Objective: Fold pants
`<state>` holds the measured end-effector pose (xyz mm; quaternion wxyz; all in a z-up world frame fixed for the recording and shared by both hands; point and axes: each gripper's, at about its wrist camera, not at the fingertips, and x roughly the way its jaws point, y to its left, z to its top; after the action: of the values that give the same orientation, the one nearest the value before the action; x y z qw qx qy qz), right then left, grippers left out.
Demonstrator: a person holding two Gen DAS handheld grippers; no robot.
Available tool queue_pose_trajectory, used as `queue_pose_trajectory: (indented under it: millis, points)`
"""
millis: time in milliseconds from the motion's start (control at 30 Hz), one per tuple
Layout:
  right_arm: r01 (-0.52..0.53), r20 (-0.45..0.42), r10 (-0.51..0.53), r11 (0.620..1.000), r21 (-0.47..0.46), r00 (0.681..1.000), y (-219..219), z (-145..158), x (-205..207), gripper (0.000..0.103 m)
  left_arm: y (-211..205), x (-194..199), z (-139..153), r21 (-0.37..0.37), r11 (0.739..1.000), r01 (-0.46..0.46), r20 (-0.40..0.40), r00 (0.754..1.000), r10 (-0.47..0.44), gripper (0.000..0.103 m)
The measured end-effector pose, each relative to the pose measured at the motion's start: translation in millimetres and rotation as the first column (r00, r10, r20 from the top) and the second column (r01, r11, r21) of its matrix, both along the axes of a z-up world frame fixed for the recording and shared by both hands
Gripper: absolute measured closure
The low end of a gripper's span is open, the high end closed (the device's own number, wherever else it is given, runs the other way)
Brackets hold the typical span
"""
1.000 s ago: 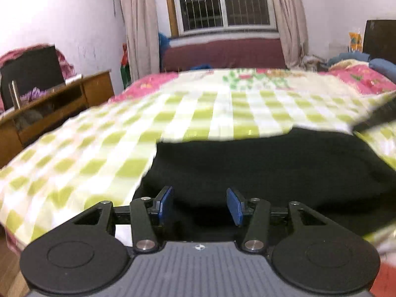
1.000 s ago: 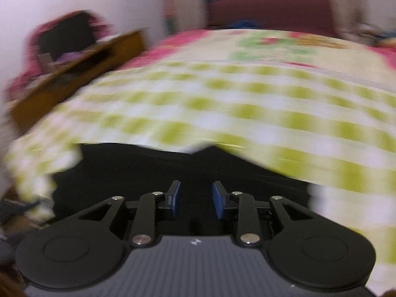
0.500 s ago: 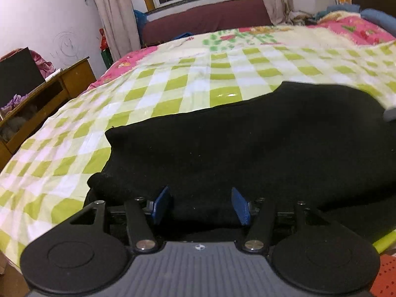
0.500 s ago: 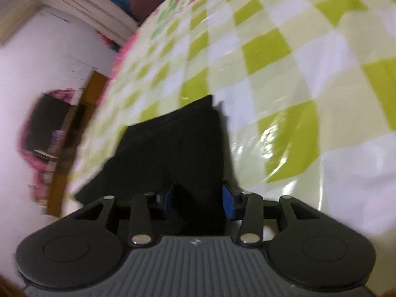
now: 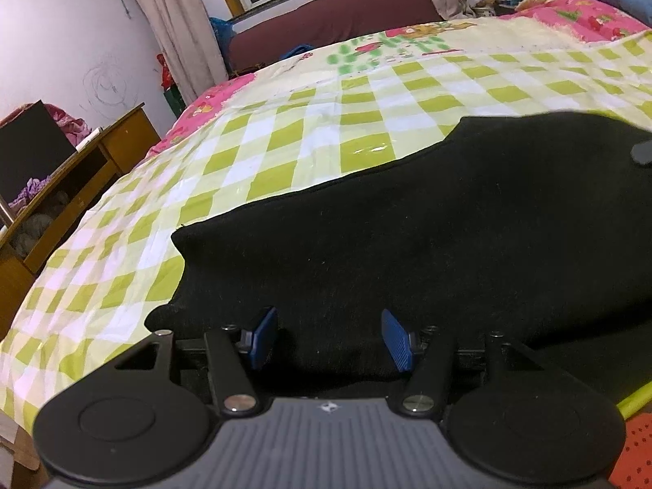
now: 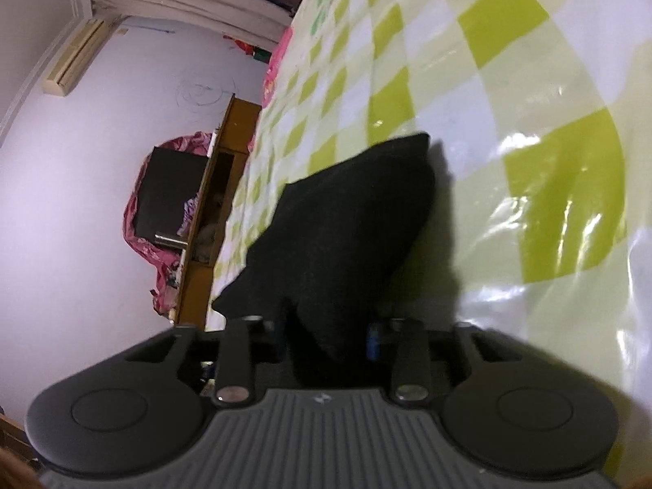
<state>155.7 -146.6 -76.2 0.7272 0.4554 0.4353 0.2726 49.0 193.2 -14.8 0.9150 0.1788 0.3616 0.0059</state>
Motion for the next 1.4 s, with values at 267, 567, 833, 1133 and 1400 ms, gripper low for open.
queue_pose_trajectory:
  millis: [267, 567, 833, 1133, 1400]
  points:
    - [0.079, -0.009, -0.081, 0.992, -0.094, 0.997, -6.2, 12.4, 9.8, 0.086, -19.7, 7.8, 2.3, 0.056, 0.998, 0.018, -0.013, 1.0, -0.017, 0.033]
    - [0.256, -0.049, -0.283, 0.917, -0.306, 0.958, -107.2, 25.6, -55.6, 0.089, -115.0, 7.0, 0.4, 0.005, 0.958, 0.288, -0.018, 0.958, -0.288, 0.033]
    - [0.344, 0.099, -0.34, 0.806, -0.482, 0.935, -144.7, 96.6, -93.3, 0.079, -135.1, -4.2, 15.5, 0.0, 0.929, 0.371, 0.02, 0.929, -0.371, 0.032]
    - [0.078, 0.153, -0.012, 0.9, -0.429, 0.988, -86.8, 86.7, 51.5, 0.062, -149.3, 23.3, 23.4, -0.152, 0.936, 0.316, 0.148, 0.944, -0.295, 0.031]
    - [-0.174, 0.033, 0.208, 0.884, -0.434, 0.977, -56.3, 59.1, 86.6, 0.096, -157.0, 38.7, -6.6, -0.154, 0.932, 0.328, 0.104, 0.943, -0.315, 0.027]
